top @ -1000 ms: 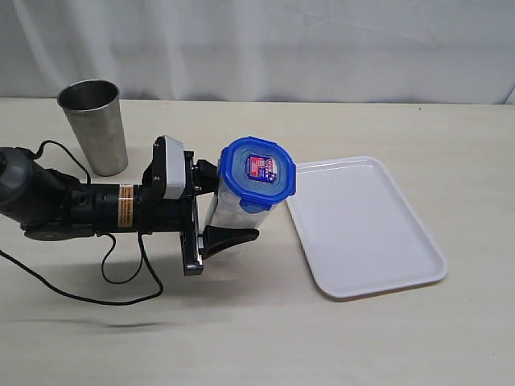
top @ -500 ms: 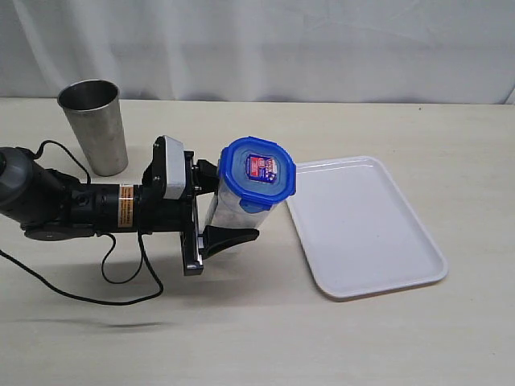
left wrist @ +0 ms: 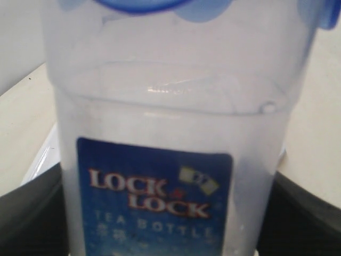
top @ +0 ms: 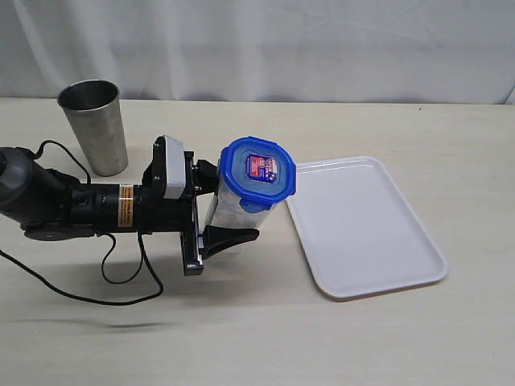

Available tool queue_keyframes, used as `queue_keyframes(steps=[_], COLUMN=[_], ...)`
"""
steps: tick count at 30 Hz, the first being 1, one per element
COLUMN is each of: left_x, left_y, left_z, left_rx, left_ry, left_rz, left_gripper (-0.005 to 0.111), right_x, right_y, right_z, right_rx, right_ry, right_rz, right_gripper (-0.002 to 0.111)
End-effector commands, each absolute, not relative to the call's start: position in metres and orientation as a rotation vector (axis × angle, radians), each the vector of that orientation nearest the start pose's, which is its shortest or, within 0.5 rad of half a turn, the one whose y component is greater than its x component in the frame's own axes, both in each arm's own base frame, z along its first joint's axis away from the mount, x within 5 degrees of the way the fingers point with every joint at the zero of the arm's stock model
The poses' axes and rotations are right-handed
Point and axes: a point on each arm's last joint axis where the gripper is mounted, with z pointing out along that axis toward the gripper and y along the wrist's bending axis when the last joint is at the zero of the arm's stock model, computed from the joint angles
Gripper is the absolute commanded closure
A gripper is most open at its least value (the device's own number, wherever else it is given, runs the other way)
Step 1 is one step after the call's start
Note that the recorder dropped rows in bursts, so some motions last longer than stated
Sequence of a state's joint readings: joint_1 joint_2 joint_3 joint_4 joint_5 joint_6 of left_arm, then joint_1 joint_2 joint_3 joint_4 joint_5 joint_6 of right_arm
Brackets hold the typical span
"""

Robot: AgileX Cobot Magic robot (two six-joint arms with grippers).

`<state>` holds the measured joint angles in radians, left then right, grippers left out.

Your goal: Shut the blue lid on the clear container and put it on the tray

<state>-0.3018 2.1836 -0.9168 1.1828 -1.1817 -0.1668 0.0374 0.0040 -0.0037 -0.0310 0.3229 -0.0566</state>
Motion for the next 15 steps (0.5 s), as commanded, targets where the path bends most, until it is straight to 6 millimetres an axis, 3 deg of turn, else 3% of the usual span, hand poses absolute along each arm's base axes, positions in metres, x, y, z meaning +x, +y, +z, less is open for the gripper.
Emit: queue_keyframes(steps=[1, 8, 15], left_x=[0.315, 0.316, 0.325], left_y=[-0.181, -0.181, -0.187], left_z=[0.097, 0.097, 0.103], left_rx=[1.288, 1.265, 1.102], left_ry=[1.287, 1.296, 1.343], left_rz=[-0.852, -0.844, -0.799], left_gripper=[0.107, 0.107, 0.107], right_x=[0.053, 0.053, 0.053], right_y=[0.001, 0.001, 0.001], right_z=[0.181, 0.181, 0.181], right_rx=[-0.116, -0.115, -0.114], right_ry=[1.837, 1.835, 1.835], right_rz=[-0.06, -0.06, -0.059], right_gripper=[0.104, 0.104, 0.104])
